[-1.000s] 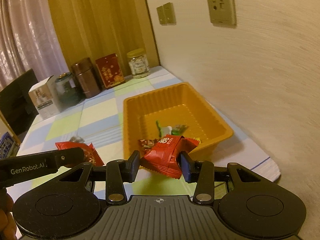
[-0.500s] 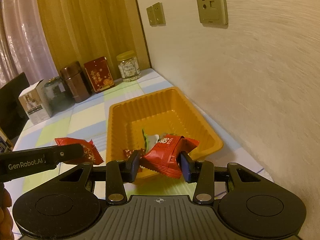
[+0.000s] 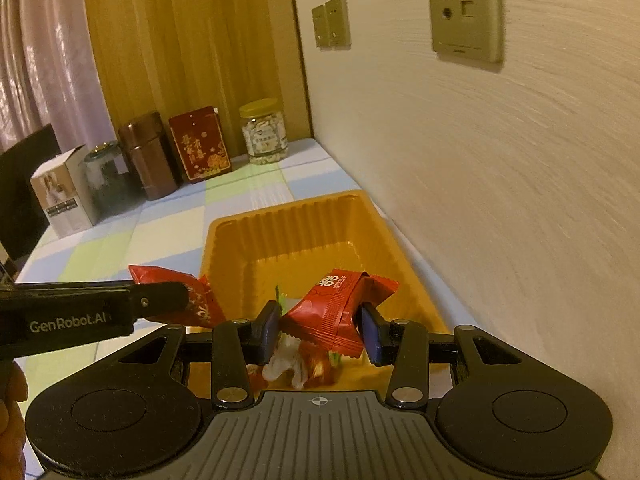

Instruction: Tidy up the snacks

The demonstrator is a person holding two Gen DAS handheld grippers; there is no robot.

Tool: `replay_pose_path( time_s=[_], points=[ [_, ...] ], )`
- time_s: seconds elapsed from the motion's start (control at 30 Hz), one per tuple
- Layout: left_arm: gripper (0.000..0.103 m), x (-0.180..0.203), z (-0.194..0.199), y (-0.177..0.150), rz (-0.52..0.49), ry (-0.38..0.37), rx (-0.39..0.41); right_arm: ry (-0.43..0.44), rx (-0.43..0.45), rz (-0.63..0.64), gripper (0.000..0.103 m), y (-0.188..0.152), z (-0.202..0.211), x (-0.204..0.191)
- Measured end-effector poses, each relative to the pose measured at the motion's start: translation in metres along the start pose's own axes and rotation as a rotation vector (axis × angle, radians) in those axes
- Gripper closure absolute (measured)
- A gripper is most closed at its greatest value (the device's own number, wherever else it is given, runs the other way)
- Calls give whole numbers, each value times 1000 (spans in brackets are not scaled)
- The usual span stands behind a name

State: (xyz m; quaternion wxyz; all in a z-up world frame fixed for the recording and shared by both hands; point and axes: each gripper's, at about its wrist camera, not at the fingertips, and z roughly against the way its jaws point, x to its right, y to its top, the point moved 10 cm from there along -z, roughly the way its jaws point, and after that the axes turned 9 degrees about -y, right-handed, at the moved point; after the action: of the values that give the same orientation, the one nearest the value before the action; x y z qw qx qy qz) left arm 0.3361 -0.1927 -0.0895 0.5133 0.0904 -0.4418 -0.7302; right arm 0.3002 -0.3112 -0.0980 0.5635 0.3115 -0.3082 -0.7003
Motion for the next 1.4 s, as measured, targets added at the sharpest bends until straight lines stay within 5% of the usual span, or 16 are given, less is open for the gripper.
replay_pose_path(
  time_s=[0.83,0.93,1.4],
  points=[
    [73,-40,-96,41,-10,2,-65,4,-68,102,60,34,-102,-1],
    [66,-46,-105,43,5,-10,-71,8,-81,103,60,33,-109,-2],
    [63,-63,-87,40,23,13,-50,34,-108,100,60,32,-119,-6]
  ],
)
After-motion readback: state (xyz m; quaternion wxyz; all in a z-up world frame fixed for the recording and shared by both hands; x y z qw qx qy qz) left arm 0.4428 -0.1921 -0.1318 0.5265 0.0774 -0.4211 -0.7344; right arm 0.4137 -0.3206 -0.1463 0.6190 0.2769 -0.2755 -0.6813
